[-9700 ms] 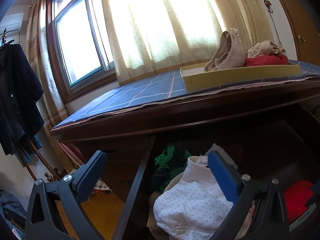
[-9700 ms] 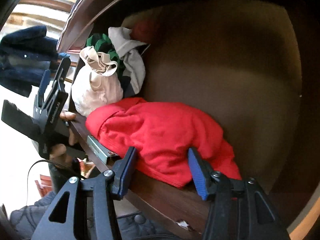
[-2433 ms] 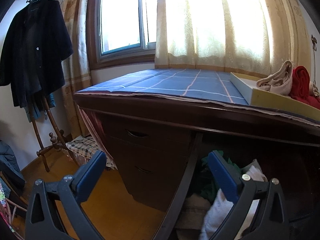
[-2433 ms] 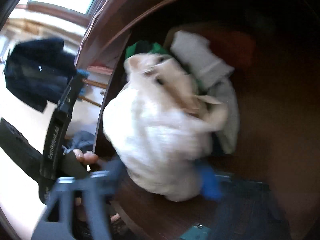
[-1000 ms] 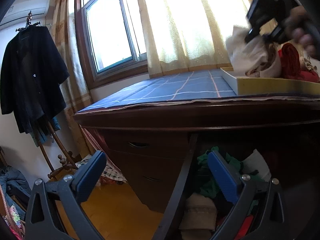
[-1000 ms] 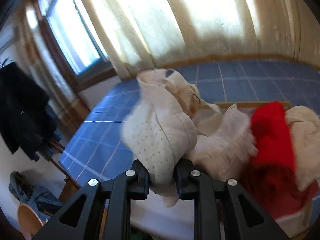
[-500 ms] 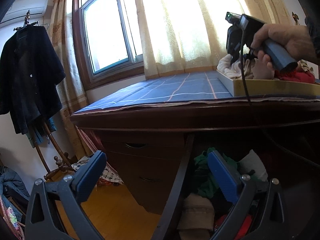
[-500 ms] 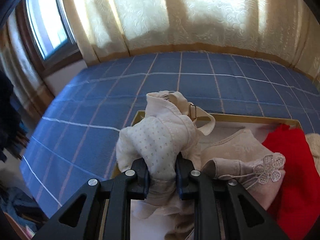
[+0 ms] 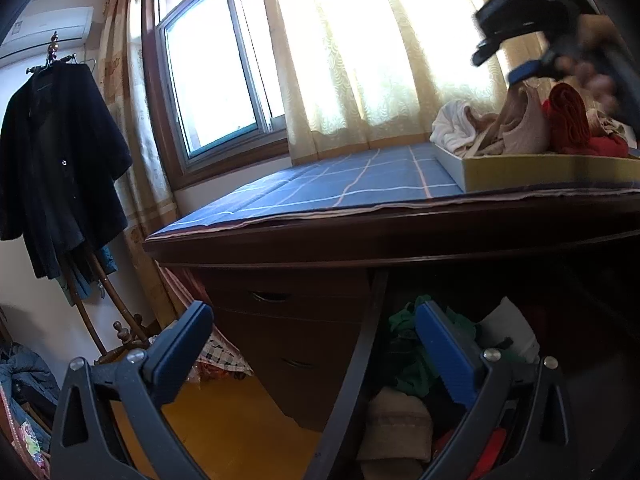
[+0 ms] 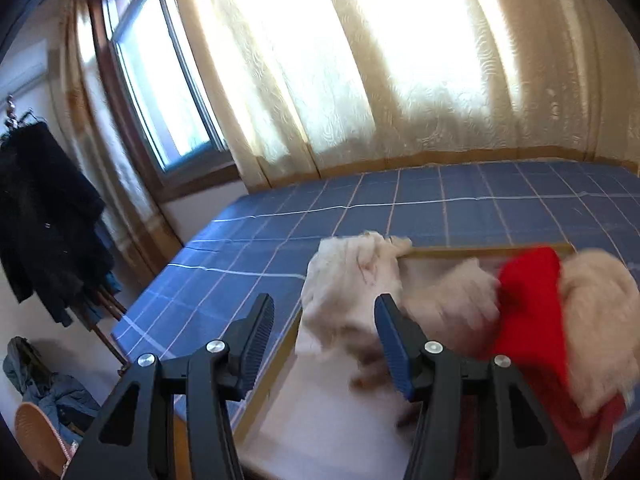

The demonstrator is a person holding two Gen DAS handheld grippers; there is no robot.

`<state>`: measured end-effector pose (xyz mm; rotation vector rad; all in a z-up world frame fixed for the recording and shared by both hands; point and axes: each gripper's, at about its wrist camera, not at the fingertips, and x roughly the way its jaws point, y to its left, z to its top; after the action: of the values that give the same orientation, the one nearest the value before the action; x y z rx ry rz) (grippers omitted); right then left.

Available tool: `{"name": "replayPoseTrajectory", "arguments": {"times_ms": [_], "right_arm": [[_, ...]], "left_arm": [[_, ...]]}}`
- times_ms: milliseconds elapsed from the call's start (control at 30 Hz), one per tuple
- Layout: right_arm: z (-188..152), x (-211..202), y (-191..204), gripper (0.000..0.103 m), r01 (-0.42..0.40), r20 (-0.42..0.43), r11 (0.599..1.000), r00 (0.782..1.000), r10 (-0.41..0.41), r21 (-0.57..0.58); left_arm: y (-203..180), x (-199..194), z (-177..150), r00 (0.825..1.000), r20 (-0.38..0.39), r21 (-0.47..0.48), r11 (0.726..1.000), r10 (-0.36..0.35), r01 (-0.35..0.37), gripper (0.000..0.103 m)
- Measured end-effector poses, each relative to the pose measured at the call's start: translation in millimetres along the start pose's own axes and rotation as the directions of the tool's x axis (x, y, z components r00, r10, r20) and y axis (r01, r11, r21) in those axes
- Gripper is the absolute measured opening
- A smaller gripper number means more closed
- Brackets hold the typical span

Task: Take underwear out of drawer
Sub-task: 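Open the right gripper to drop the white dotted underwear in the tray, then move the right tool down into the drawer toward the grey-white garment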

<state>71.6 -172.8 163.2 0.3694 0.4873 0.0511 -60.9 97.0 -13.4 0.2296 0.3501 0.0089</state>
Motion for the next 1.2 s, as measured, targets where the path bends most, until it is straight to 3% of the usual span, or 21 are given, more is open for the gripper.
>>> {"name": "replayPoseTrajectory", "arguments": {"times_ms": [233,500,800,967,1200], "right_arm": [[-74,-62,-18,0.055,-0.042,0.023,0.996,0.999,0.041,0.080],[-148,-91,-22,0.055,-0.061,0.009,0.991,0.998,0.060,0.115],[-206,-87,-23,0.055,-0.033,-0.089,0.993,0.995,0.043,0.113],[-227,-71,-25,0.055,-0.037,-0.172,0.991,0.983,0.059,0.125],[-247,-51,-23,0.055,-0.041,-0.279,0.990,0.957,0.079,0.138]], "left_arm": [[-5,0,0,0.999,0.007,0.031,0.999,0.036,-0.037,0.103],[-6,1,2,0.997,-0.008,0.037,0.996,0.076,-0.075,0.103],[-5,1,2,0.997,-0.041,-0.001,0.997,0.072,-0.072,0.103],[-6,-2,2,0.999,-0.040,-0.039,0.999,0.027,-0.028,0.103],[-8,-4,1,0.999,-0.011,-0.037,0.999,0.036,-0.036,0.103]]}}
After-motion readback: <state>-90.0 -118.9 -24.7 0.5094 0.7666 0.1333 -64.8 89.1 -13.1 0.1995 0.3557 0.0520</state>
